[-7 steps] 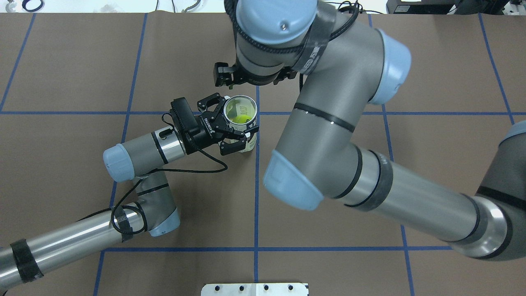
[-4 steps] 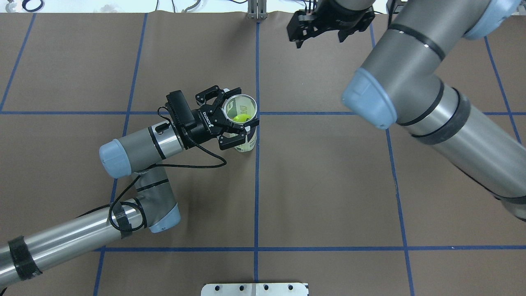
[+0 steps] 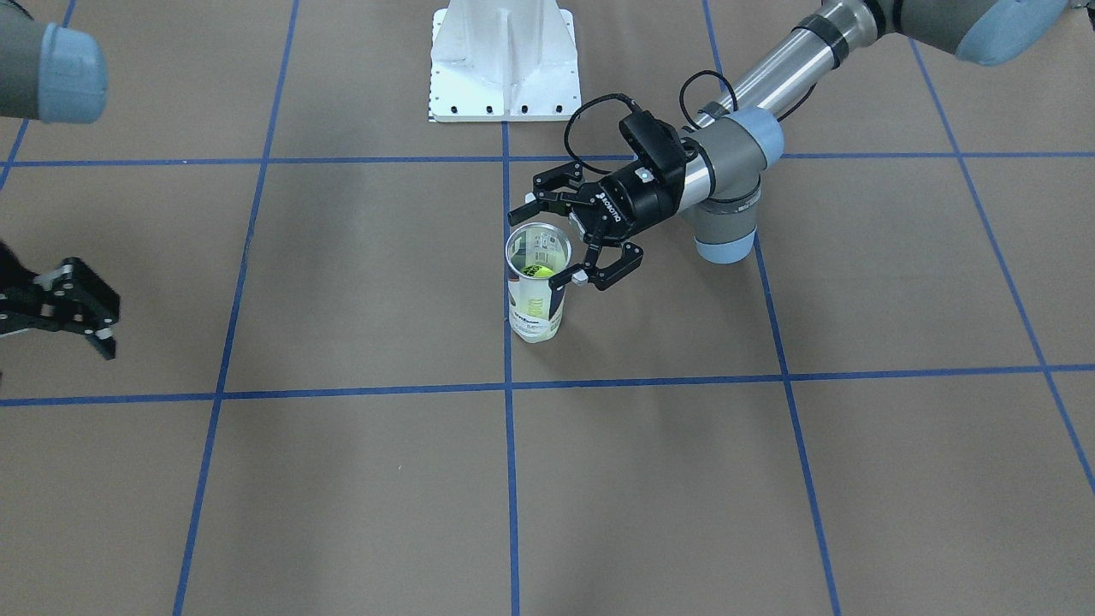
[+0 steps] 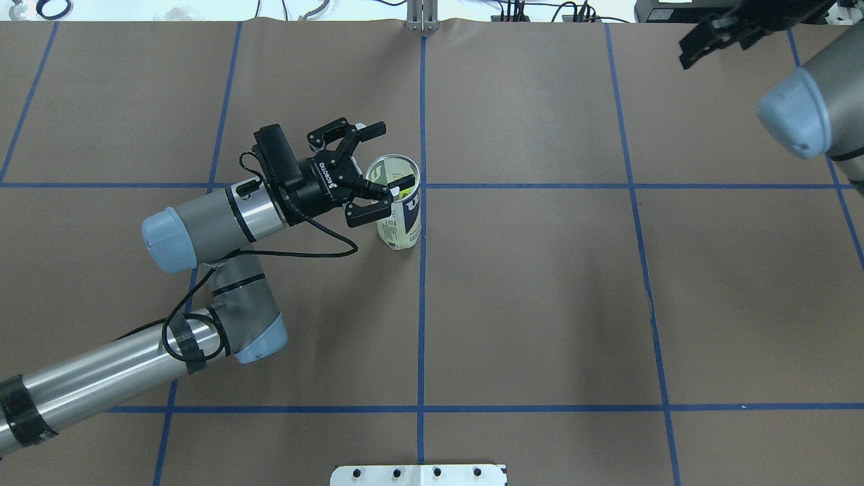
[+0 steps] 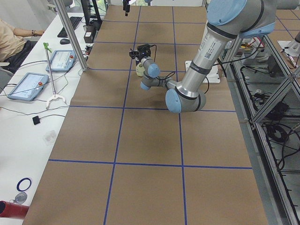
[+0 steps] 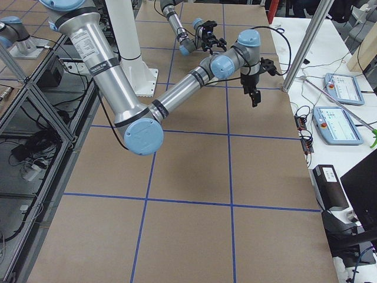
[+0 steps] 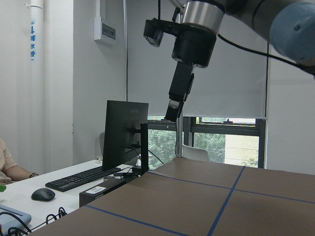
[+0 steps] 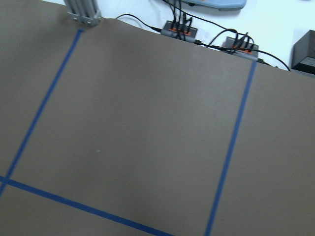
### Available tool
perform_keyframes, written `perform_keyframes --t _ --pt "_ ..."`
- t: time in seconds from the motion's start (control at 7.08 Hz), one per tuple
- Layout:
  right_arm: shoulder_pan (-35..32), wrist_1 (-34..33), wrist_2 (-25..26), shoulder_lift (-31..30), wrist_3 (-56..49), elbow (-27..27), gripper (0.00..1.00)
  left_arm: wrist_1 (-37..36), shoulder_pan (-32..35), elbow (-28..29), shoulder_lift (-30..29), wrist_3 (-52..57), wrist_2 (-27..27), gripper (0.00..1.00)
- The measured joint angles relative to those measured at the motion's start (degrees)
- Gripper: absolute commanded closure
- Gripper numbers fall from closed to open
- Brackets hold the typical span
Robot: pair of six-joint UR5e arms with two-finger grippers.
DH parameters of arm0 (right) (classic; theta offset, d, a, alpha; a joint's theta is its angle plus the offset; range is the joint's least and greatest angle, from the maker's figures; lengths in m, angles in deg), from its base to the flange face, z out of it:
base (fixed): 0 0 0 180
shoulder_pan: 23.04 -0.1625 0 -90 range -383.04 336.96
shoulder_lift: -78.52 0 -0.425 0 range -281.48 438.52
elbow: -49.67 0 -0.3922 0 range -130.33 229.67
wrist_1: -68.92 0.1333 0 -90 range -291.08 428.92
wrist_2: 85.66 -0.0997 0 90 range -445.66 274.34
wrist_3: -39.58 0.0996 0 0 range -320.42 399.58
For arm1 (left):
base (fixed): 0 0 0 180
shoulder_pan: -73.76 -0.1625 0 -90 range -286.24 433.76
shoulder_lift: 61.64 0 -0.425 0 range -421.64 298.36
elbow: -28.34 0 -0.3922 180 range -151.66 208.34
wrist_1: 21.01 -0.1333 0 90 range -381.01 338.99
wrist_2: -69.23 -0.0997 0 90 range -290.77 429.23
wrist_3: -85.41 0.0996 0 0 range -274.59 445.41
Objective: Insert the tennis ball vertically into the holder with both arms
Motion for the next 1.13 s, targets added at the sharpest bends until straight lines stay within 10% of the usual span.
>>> perform_keyframes --t 0.57,1.13 --pt "-13.42 2.11 -4.78 -15.07 -12.76 -3.15 0.01 -6.76 12.64 -1.84 5.92 -0.02 15.26 0.0" --pt "-18.95 7.38 -4.5 -24.74 -14.23 -4.39 0.01 -21.18 35.63 -1.77 12.73 0.26 42.48 0.0"
